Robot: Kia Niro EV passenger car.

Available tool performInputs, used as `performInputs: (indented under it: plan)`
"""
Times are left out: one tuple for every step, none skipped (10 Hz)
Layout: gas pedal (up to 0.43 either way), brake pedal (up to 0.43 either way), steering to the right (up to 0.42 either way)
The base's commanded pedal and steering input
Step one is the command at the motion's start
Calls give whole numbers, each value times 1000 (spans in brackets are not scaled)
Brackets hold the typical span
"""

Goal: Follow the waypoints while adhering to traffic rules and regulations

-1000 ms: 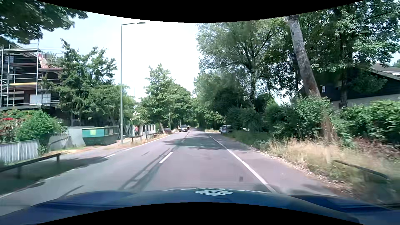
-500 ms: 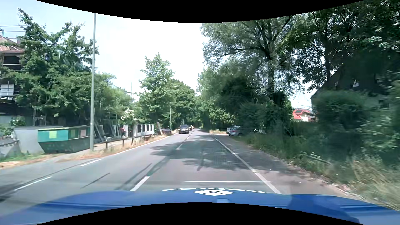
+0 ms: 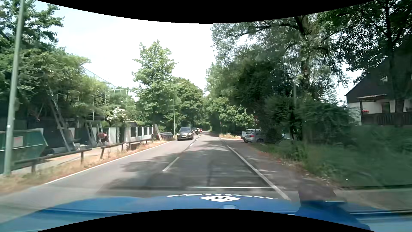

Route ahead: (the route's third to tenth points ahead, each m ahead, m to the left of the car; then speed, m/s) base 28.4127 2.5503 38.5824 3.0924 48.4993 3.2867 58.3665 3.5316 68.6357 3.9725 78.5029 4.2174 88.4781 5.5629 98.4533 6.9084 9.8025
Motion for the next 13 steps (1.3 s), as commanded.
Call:
performInputs:
  plan:
    - [189,0,-13]
    - [189,0,-11]
    - [189,0,-9]
    - [189,0,-10]
    - [189,0,-9]
    - [189,0,-10]
    - [189,0,-10]
    - [189,0,-11]
    - [189,0,-12]
    - [189,0,-12]
    - [189,0,-12]
    - [189,0,-12]
    - [189,0,-12]
